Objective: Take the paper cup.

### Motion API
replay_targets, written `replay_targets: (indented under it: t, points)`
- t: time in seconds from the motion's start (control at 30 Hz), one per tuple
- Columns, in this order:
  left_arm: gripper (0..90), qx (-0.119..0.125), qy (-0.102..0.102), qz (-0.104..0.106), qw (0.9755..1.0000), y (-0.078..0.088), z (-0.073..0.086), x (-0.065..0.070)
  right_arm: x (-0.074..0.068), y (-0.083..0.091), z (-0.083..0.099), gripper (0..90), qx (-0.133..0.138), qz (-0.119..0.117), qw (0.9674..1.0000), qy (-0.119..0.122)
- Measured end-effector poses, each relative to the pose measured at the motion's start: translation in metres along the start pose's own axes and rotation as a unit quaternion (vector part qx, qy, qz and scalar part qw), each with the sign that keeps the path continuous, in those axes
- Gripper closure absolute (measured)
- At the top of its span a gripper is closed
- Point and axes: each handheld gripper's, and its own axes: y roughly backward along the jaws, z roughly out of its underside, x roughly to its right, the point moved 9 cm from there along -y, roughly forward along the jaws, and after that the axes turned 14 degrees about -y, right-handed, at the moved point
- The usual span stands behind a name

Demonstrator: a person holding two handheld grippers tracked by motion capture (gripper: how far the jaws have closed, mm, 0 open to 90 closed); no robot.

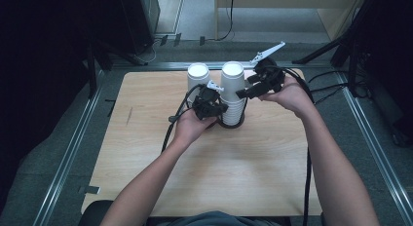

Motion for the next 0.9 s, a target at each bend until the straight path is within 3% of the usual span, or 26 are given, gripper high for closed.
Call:
replay_targets:
  t: [0.13,0.4,0.6,0.9]
  points:
    - [86.8,-0.003,-0.007,-0.004,1.0,0.0,0.0,0.0,-0.001,-0.001,-0.006,20.8,0.0,0.001,1.0,0.003]
    - [86.6,0.0,-0.003,-0.003,1.0,0.0,0.0,0.0,-0.004,-0.004,-0.019,18.0,-0.001,0.009,0.9999,0.011]
    - [86.6,0.001,0.0,-0.004,1.0,-0.001,0.0,0.0,-0.002,-0.011,-0.028,16.2,-0.003,0.015,0.9999,0.001]
    - [86.6,0.001,-0.001,-0.005,1.0,-0.001,0.0,0.001,-0.01,-0.023,-0.04,15.6,-0.007,0.023,0.9997,0.007]
